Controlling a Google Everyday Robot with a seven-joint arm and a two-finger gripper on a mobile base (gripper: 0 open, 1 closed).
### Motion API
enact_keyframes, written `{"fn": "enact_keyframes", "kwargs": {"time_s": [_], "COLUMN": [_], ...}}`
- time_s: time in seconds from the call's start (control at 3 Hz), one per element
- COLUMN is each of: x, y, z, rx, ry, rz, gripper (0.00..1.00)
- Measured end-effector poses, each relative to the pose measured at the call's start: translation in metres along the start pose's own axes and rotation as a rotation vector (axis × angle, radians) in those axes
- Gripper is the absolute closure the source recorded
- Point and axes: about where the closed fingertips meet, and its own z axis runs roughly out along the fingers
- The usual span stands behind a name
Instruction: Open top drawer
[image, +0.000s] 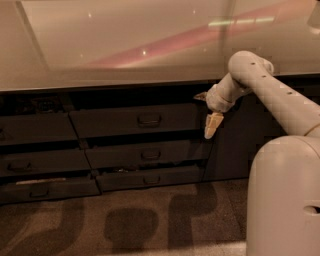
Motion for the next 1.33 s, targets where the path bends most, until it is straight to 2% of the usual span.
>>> {"fn": "enact_keyframes", "kwargs": {"time_s": [0.33,1.0,1.33], "x": [-0.029,-0.025,-0.002], "y": [-0.022,-0.02,-0.017], "z": [-0.008,-0.003,0.024], "rx": [0.067,0.056,-0.002], "ry": [0.158,0.159,0.165], "rz": [-0.023,-0.013,0.037], "gripper": [0.0,0.0,0.0]}}
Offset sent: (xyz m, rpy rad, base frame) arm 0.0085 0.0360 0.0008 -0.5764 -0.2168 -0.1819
